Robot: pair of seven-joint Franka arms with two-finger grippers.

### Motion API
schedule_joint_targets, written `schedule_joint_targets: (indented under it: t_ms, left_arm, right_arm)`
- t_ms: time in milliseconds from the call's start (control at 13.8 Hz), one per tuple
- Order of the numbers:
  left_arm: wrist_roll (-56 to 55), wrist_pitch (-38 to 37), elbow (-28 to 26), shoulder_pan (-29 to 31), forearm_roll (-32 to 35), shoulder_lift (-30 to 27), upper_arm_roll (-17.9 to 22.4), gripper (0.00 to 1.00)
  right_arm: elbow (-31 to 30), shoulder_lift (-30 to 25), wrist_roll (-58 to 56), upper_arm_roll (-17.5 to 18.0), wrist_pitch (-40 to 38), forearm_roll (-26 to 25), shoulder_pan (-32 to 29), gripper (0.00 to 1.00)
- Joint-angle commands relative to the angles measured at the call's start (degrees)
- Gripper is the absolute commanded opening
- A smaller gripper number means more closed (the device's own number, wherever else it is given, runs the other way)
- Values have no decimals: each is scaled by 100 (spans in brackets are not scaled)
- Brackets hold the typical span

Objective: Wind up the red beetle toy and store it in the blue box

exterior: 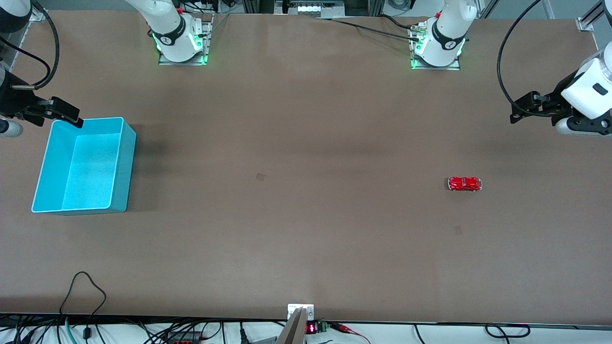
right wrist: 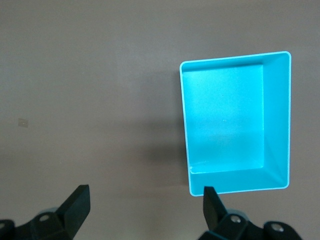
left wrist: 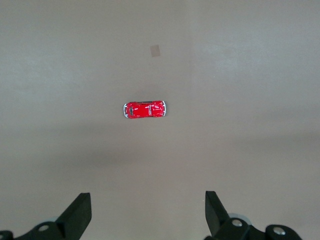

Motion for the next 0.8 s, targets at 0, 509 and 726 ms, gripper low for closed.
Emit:
schedule_joint_targets:
  t_ms: [0, 509, 726]
  left_arm:
    - [25, -121, 139, -32, -3, 65, 5, 100]
    - [69, -130, 148, -41, 15, 65, 5, 100]
    - [69, -139, 148, -49, 15, 73, 5, 100]
  right_arm:
    - [-29, -49, -63, 11, -59, -32, 12, 100]
    - [-38, -23, -54, 11, -50, -32, 3, 100]
    - [-29, -5, -54, 11, -50, -32, 3, 100]
